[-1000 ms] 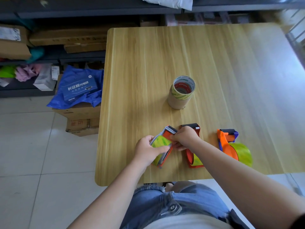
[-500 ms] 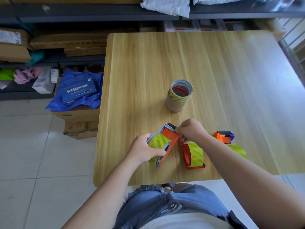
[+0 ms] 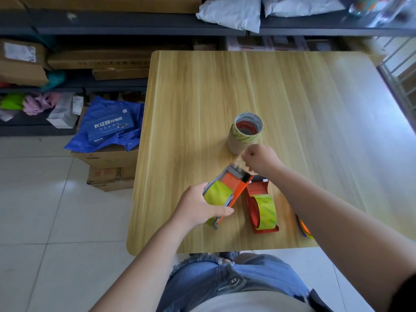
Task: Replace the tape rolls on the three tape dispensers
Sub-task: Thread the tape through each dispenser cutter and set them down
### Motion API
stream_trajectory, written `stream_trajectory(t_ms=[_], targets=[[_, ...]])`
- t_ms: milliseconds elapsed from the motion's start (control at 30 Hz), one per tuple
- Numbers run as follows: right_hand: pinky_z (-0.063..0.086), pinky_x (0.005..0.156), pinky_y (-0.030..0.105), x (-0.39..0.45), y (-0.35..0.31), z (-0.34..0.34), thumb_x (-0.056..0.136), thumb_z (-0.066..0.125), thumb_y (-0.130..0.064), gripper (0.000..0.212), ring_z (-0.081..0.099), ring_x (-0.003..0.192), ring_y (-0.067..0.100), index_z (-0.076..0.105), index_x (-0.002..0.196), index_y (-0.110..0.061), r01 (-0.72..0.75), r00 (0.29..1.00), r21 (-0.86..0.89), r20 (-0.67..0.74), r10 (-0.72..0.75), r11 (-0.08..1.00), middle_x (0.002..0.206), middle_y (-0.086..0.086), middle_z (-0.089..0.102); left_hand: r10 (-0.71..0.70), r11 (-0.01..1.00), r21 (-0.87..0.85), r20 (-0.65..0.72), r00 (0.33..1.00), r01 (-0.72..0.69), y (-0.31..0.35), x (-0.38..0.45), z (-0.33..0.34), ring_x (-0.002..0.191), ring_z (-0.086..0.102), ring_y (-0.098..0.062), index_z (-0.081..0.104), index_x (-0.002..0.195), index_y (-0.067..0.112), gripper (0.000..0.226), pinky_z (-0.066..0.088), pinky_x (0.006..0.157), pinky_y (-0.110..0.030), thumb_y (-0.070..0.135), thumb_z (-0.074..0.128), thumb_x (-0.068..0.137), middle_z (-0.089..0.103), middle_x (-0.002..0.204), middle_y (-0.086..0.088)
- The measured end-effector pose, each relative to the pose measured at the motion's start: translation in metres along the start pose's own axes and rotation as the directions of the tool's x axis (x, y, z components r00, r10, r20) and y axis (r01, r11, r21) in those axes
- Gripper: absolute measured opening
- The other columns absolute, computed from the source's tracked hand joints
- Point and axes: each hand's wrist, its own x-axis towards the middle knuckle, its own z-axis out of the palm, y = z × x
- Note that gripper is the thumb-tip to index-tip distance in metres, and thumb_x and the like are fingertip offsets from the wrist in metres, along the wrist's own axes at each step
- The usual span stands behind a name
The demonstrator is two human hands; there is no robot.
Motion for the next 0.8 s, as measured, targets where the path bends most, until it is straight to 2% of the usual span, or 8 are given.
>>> stream_trajectory(t_ms=[167, 233, 300, 400, 467, 533, 633, 800], targets=[[0.055, 0.071, 0.037, 0.013, -0.007, -0.013, 0.094, 0.04, -0.011, 0.03, 0.066, 0.072, 0.029, 0.059, 0.072, -0.006, -0.01, 0.999, 0.091, -0.03, 0.012, 0.996, 0.078, 0.014, 0.069, 0.042, 0.993, -0.107, -0.06, 0.997, -0.049, -0.002, -0.009, -0.01, 0.071, 0.068, -0.015, 0.069, 0.078, 0.021, 0.042, 0.057, 0.071, -0.036, 0.033, 0.084, 0.04, 0.074, 0.077, 0.0], [0.055, 0.059, 0.029, 0.02, 0.0, -0.026, 0.096, 0.042, -0.013, 0.031, 0.065, 0.059, 0.022, 0.056, 0.069, -0.006, -0.086, 0.991, 0.255, -0.075, 0.108, 0.963, 0.072, 0.011, 0.066, 0.031, 0.982, -0.181, -0.082, 0.996, -0.045, -0.005, -0.015, -0.017, 0.067, 0.068, -0.013, 0.069, 0.075, 0.022, 0.042, 0.057, 0.065, -0.031, 0.032, 0.083, 0.037, 0.074, 0.072, 0.002], [0.051, 0.046, 0.019, 0.023, 0.009, -0.04, 0.094, 0.048, -0.014, 0.03, 0.062, 0.043, 0.009, 0.054, 0.066, -0.008, -0.134, 0.987, 0.355, -0.034, 0.157, 0.925, 0.066, 0.006, 0.062, 0.038, 0.969, -0.242, -0.063, 0.997, -0.052, -0.007, -0.022, -0.025, 0.065, 0.069, -0.011, 0.069, 0.079, 0.019, 0.046, 0.057, 0.059, -0.025, 0.028, 0.082, 0.036, 0.074, 0.07, 0.002], [0.05, 0.041, 0.016, 0.027, 0.014, -0.053, 0.093, 0.05, -0.011, 0.029, 0.057, 0.033, 0.003, 0.053, 0.065, -0.006, -0.188, 0.977, 0.455, 0.001, 0.211, 0.871, 0.052, 0.003, 0.061, 0.07, 0.947, -0.313, -0.035, 0.997, -0.077, -0.009, -0.031, -0.037, 0.063, 0.069, -0.01, 0.066, 0.085, 0.013, 0.054, 0.054, 0.055, -0.021, 0.025, 0.081, 0.034, 0.074, 0.069, 0.001], [0.049, 0.04, 0.016, 0.03, 0.017, -0.056, 0.094, 0.05, -0.012, 0.03, 0.056, 0.031, 0.004, 0.053, 0.065, -0.004, -0.225, 0.967, 0.511, 0.01, 0.256, 0.829, 0.045, 0.003, 0.059, 0.087, 0.924, -0.372, -0.031, 0.996, -0.092, -0.009, -0.034, -0.047, 0.065, 0.07, -0.013, 0.065, 0.089, 0.011, 0.057, 0.055, 0.055, -0.022, 0.021, 0.08, 0.034, 0.074, 0.071, -0.002], [0.049, 0.04, 0.017, 0.032, 0.018, -0.057, 0.094, 0.051, -0.013, 0.03, 0.056, 0.031, 0.005, 0.053, 0.066, -0.004, -0.245, 0.962, 0.536, 0.029, 0.272, 0.808, 0.056, 0.007, 0.057, 0.111, 0.909, -0.4, -0.042, 0.993, -0.119, -0.01, -0.037, -0.057, 0.068, 0.07, -0.016, 0.067, 0.088, 0.011, 0.061, 0.055, 0.057, -0.024, 0.021, 0.084, 0.03, 0.074, 0.073, -0.003], [0.048, 0.038, 0.017, 0.036, 0.023, -0.057, 0.093, 0.054, -0.014, 0.028, 0.056, 0.037, 0.01, 0.054, 0.066, -0.006, -0.244, 0.952, 0.569, -0.013, 0.305, 0.785, 0.061, 0.007, 0.055, 0.138, 0.871, -0.467, -0.067, 0.988, -0.154, -0.013, -0.042, -0.068, 0.068, 0.069, -0.018, 0.073, 0.081, 0.013, 0.069, 0.056, 0.058, -0.026, 0.037, 0.094, 0.02, 0.074, 0.075, -0.007], [0.048, 0.036, 0.016, 0.04, 0.024, -0.061, 0.093, 0.054, -0.011, 0.024, 0.053, 0.049, 0.015, 0.053, 0.07, -0.004, -0.258, 0.945, 0.609, -0.003, 0.327, 0.75, 0.063, 0.008, 0.054, 0.15, 0.868, -0.469, -0.068, 0.986, -0.164, -0.017, -0.051, -0.083, 0.071, 0.069, -0.02, 0.068, 0.094, 0.005, 0.087, 0.056, 0.059, -0.027, 0.039, 0.094, 0.019, 0.073, 0.08, -0.011]])
